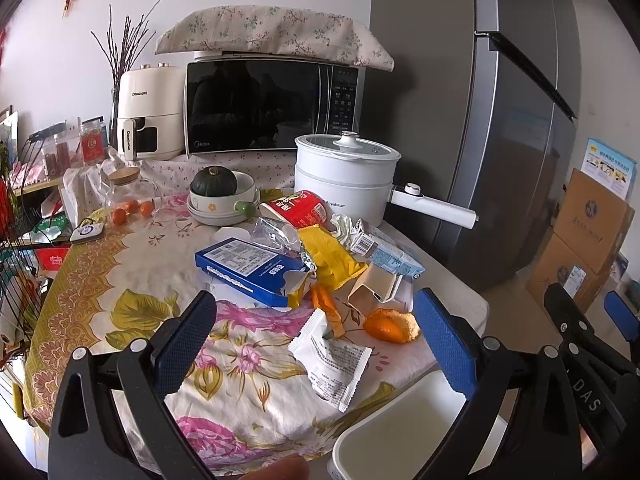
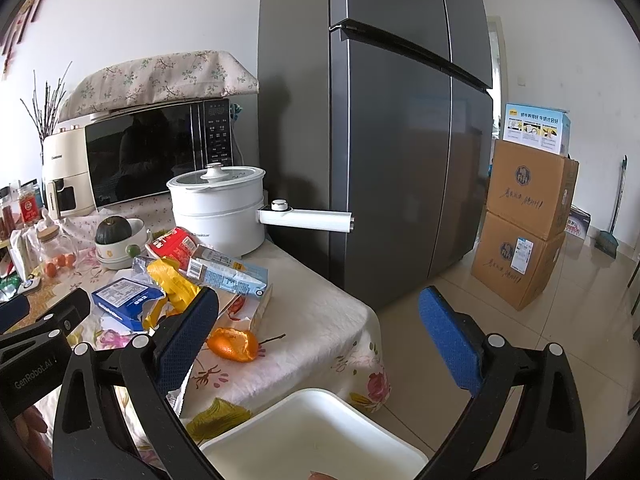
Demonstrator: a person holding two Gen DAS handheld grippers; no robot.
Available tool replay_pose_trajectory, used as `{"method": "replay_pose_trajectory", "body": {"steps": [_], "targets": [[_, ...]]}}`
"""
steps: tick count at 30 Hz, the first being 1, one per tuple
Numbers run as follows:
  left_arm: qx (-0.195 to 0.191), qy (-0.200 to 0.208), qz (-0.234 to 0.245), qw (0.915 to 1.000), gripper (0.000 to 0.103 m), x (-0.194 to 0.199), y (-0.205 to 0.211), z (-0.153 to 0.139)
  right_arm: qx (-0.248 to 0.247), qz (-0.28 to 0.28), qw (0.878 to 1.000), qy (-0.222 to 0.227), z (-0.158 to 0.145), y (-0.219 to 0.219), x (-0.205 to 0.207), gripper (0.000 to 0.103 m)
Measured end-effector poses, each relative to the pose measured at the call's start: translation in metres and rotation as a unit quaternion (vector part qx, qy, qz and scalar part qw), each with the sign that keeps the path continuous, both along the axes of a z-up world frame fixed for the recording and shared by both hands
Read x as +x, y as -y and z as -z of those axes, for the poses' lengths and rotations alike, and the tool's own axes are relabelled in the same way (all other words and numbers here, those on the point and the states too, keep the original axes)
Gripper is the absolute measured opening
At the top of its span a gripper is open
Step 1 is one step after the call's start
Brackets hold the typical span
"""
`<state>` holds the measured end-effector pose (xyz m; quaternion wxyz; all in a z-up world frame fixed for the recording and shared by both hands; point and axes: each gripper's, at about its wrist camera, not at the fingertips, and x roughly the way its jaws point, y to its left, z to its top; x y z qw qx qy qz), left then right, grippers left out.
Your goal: Collect trash
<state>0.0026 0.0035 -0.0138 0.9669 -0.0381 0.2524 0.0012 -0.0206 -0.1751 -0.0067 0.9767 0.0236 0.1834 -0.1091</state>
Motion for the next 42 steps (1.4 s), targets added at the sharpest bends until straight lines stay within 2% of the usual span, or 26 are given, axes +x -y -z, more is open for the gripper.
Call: {"method": "replay_pose_trajectory", "body": {"steps": [42], "targets": [[-0.005,-0.013,-0.001,0.9999,0.096,0.0019,-0.0025,0.0024,0.001,0.000,1.000,-0.003,0.0054,0.0022,-0.0001,0.096]]}}
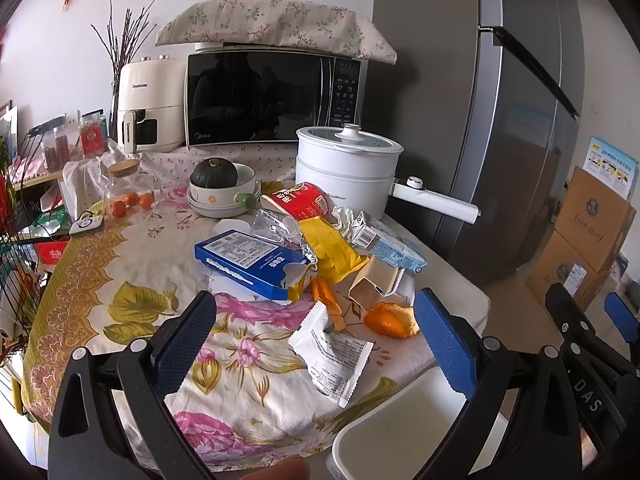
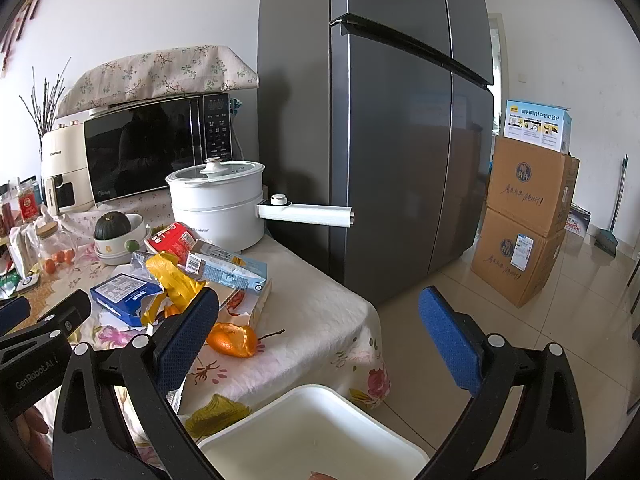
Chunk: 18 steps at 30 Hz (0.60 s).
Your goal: Collect trash
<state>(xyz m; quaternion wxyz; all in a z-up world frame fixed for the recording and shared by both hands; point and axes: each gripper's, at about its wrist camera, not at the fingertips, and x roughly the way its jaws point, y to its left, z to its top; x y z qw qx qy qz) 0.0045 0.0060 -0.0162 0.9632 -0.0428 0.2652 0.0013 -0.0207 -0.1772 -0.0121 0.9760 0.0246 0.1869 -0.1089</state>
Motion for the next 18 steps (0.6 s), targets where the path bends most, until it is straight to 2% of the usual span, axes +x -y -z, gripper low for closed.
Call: {"method": "replay_pose_trajectory", "body": {"steps": [9,18], "targets": [[-0.001,-0.010,-0.003,0.9999,0.096,0.004,-0.001,0.000,0.004,-0.004,1.000,-0.016,0.006,0.001,0.003,0.096],[-0.035,-0.053,-0.011,0.9979,0.096,0.018,-0.015,0.006,0.031,-0.014,0.994,-0.103,0.026,0.006,0.021,0.096]]}}
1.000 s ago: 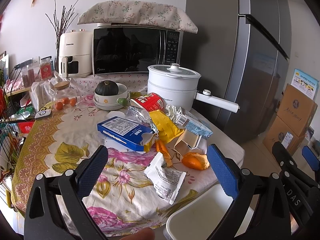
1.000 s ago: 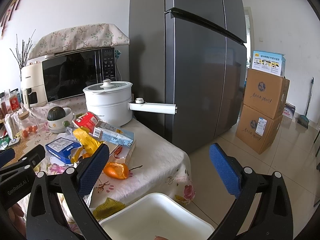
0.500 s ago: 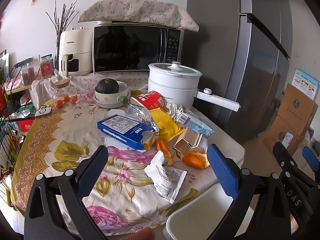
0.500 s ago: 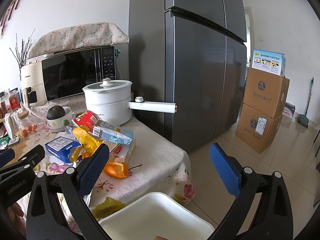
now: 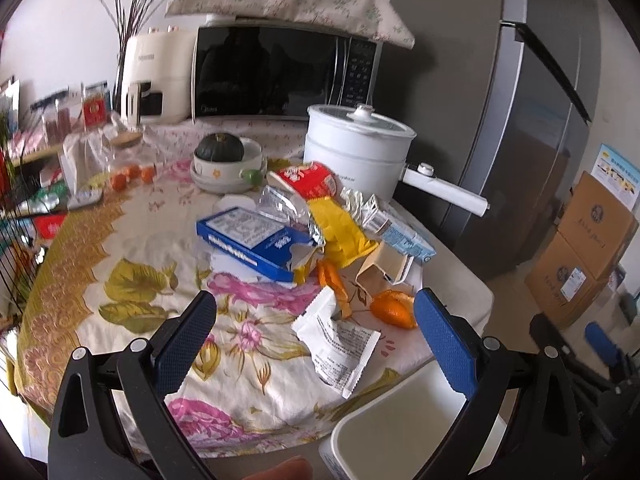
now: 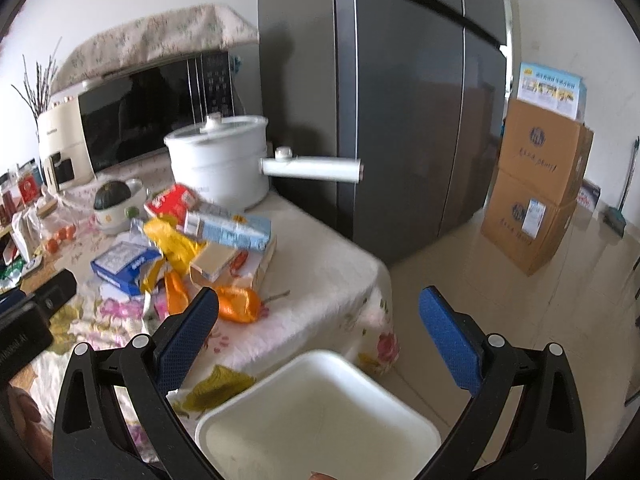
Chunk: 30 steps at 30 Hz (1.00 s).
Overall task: Collect trash
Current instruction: 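Grasp the white paper sachet with the left tool while the right tool grasps the light blue milk carton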
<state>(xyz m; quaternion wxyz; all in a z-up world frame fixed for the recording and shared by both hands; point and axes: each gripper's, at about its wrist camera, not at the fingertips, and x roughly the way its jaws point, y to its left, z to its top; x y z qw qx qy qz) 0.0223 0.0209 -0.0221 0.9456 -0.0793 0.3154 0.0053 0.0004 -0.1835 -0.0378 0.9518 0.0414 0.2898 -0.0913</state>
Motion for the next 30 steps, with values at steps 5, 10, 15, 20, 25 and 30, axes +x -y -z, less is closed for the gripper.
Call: {"method": "replay_pose_trajectory", "body": {"steps": [5,10,15,20,25,30], "targets": [[-0.047,-0.025,-0.006,0.9986,0.096,0.010,-0.021,0.000,0.008,-0.001,0.999,-0.046,0.011,0.001,0.009,0.096],[-0.126,-0.008,0.002,0.9920,0.096,0.015,-0.054,-0.011,0.046,0.004,0.996,-0.078,0.017,0.014,0.015,0.096],[-0.106,-0.045,0.071,0.9907,0.096,0.035,-0.044,0.013,0.074,0.011,0.993,-0.096,0.024,0.021,0.019,0.096],[-0.084,-0.170,0.087,0.9780,0.096,0.052,-0.014,0.069,0.093,0.013,0.990,-0.106,0.027,0.027,0.022,0.096],[-0.081,-0.167,0.067,0.9803,0.096,0.065,0.002,0.080,0.098,0.010,0.990,-0.105,0.028,0.033,0.020,0.096],[-0.094,-0.193,0.024,0.9764,0.092,0.088,0.002,0.102,0.135,0.018,0.984,-0.115,0.036,0.051,0.020,0.096]]}}
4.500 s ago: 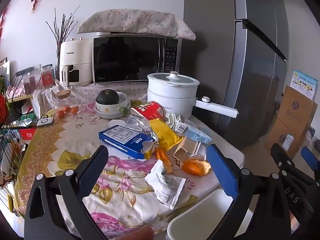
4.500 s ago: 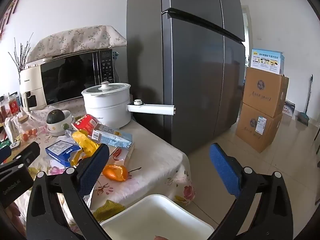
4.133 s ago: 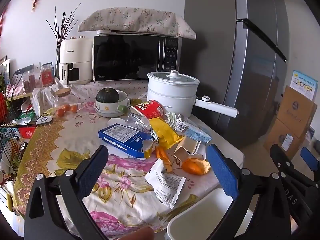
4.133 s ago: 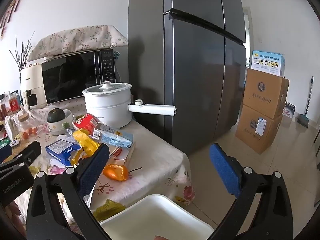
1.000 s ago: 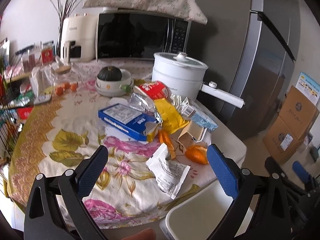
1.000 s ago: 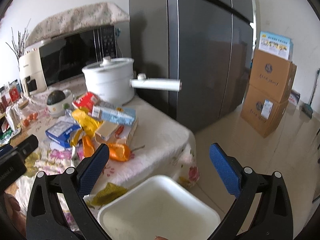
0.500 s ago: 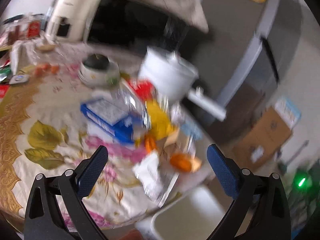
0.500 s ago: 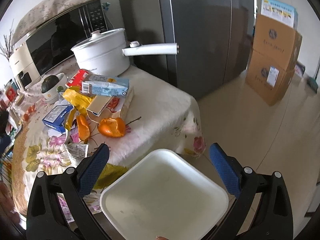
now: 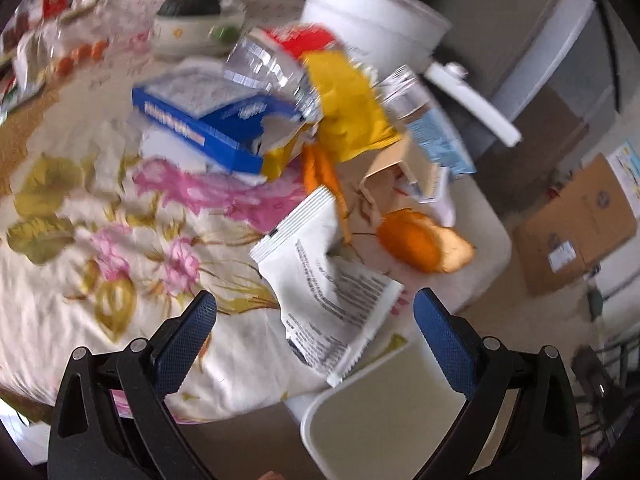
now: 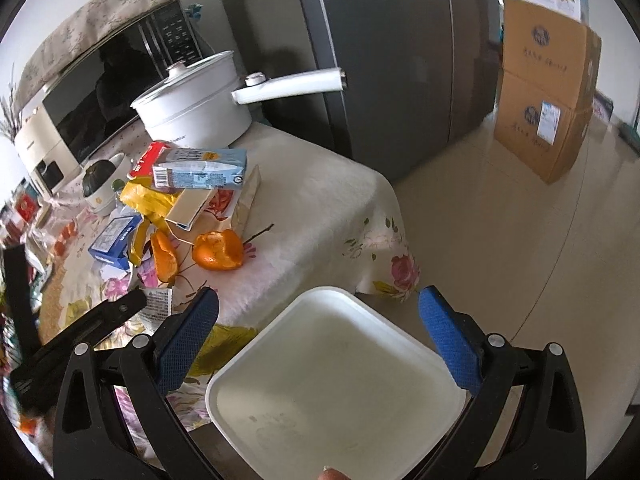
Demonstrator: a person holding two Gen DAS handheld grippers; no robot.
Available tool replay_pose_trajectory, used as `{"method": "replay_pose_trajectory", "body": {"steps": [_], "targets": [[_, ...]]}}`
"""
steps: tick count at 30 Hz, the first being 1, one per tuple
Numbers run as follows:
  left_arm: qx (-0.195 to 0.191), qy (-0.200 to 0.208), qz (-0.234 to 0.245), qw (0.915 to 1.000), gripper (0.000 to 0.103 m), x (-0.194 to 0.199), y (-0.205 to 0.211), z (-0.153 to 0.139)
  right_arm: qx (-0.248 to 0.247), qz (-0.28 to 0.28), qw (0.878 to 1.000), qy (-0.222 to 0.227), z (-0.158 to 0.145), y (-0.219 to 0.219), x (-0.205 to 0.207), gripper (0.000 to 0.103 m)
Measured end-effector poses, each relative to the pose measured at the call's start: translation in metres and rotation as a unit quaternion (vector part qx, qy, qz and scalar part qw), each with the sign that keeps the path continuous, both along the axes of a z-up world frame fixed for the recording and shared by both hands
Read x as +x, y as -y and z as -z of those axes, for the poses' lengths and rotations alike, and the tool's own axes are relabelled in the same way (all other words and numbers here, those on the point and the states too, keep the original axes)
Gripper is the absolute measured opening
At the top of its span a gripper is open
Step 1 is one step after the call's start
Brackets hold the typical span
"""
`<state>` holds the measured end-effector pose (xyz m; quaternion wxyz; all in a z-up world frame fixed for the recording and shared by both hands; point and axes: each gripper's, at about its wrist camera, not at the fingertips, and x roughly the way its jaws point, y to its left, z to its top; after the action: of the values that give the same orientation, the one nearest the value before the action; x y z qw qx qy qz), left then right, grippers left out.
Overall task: Collect trash
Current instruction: 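Grasp the white paper sachet with the left tool while the right tool grasps the light blue milk carton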
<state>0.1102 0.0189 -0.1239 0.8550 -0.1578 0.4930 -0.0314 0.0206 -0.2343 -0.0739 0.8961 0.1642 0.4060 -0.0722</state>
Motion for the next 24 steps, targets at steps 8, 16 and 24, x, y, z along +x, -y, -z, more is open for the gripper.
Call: {"method": "replay_pose_trajectory", "body": {"steps": [8,16,24], "targets": [[-0.039,-0.016,-0.005,0.9991,0.052,0.015,-0.002,0.022,0.063,0.011,0.997,-0.033,0.019,0.017,0.007,0.096],[-0.057,0.020,0.013,0.9981,0.026,0.003,-0.011,0.007,0.095,-0.012,0.995,-0.027,0.018,0.008,0.015,0.096],[-0.097,0.103,0.036,0.9893,0.022,-0.029,-0.035,-0.056,0.121,-0.073,0.990,-0.002,-0.004,-0.015,0.062,0.096]]}}
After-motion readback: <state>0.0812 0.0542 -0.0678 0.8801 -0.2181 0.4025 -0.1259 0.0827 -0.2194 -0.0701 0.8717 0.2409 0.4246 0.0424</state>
